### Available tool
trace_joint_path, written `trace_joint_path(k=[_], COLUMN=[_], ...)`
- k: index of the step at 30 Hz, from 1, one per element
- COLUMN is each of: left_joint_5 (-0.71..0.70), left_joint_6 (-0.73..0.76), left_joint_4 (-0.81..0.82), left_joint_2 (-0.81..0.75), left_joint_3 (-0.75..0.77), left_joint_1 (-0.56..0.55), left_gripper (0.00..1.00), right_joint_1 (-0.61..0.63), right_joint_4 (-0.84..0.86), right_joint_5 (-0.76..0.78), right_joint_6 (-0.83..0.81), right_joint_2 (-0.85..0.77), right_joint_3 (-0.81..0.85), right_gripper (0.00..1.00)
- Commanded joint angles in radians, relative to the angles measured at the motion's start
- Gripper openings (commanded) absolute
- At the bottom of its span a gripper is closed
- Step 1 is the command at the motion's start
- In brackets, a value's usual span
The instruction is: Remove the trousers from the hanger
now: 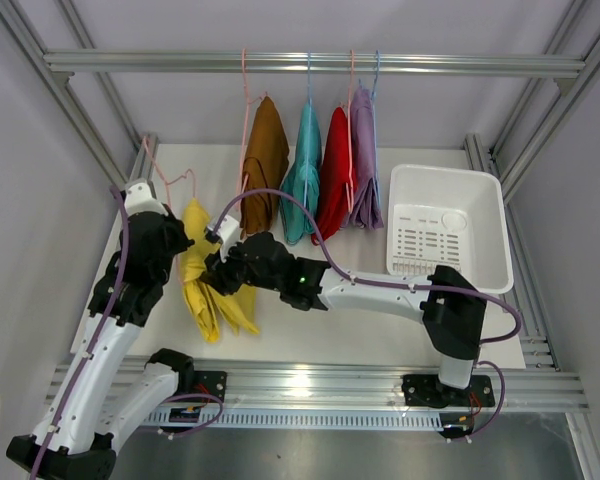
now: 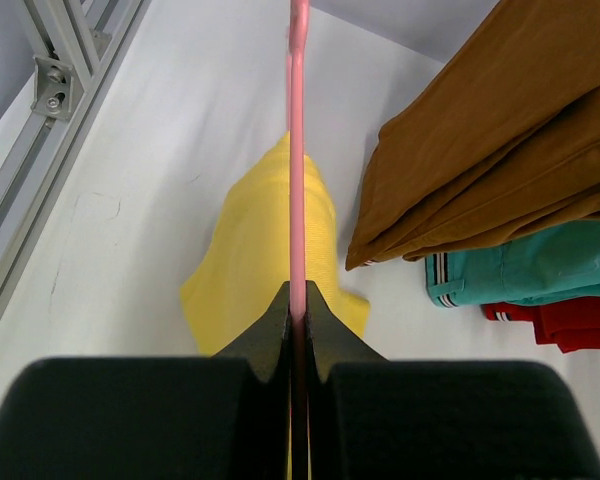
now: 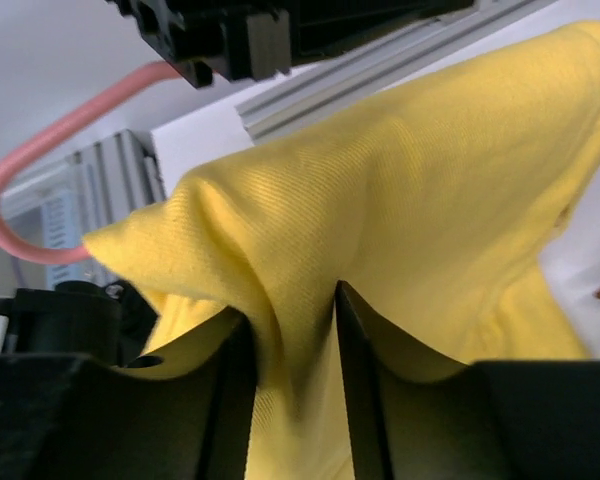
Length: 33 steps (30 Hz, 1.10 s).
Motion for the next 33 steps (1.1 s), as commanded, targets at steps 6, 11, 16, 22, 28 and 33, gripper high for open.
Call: trace_joint_path(k=[6,11,16,22,28,33], left_joint_5=[0.010,0.018,0.024,0.035,0.038,0.044], left_joint_6=[0.030,0.031,0.031,0.033,0.033,0.031], left_joint_4=[0.088,0.087,0.089,0.089,0.088,0.089], left_joint_2=[-0.007,-0.005,-0.004,-0.001,-0.005,-0.007], left_joint_3=[0.049,0.048,0.048,0.051,0.046,0.048], left_joint_1=[-0.001,-0.001,-0.003,-0.003,-0.004,-0.004], left_gripper=[0.00,0.01,0.00,0.01,0.00,0.01], right_joint_1=[-0.031,-0.041,-0.052,-0.061,-0.074,-0.078], right_joint_4=[0.129,0.151,0.160,0.067,-0.056,-0.128], right_joint_5=[-0.105,-0.102,-0.094,-0.080,-0.057,-0.031], right_joint_6=[0.080,0.103,0.109,0.077,0.027,-0.012], right_joint_2=[0.044,0.059,0.067,0.043,-0.046,-0.099], right_joint_3=[0.015,0.018,0.022,0.068,0.123,0.177], right_gripper=[0.33,0.04,0.00,0.00,0.00,0.00])
